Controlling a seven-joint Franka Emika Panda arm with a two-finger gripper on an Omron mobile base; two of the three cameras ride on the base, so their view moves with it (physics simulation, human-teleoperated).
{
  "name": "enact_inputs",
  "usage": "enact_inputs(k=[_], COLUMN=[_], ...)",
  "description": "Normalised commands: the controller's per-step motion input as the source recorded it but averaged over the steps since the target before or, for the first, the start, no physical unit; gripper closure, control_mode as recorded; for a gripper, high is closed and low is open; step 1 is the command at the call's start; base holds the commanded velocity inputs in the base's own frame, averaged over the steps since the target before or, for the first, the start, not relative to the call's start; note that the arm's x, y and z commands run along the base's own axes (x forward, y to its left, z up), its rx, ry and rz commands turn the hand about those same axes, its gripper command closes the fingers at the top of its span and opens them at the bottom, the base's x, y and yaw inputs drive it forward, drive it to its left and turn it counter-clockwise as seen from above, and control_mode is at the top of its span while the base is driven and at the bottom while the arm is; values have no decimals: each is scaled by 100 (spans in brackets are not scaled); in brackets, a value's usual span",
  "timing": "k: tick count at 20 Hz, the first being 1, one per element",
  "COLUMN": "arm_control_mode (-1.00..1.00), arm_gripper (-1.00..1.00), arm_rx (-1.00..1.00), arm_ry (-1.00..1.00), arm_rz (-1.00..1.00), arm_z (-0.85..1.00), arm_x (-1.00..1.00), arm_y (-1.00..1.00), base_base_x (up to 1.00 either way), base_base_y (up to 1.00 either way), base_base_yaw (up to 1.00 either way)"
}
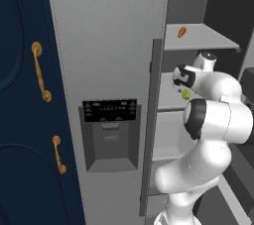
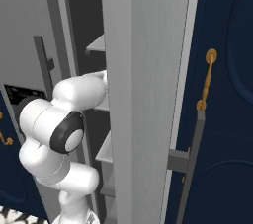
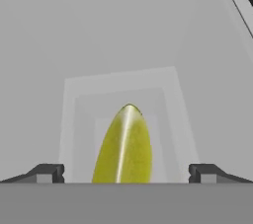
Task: Grab a lemon wedge from the fridge and one ice cube from the ice bowl, and put them in the glass of lemonade.
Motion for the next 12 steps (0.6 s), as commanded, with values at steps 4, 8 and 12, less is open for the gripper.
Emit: enact_inputs(k=[4,8,12], arm_control_mode=[-100,-100,-100], arm_gripper=[-100,-100,-100], arm_rx=[0,1,3], arm_ry=[0,0,0], arm_rz=[-8,0,0], arm_z=[-7,-38,-48], arm_x=[4,21,11], arm_y=[1,0,0], base_base_x=[0,0,0], base_base_y=[0,0,0], base_base_yaw=[0,0,0])
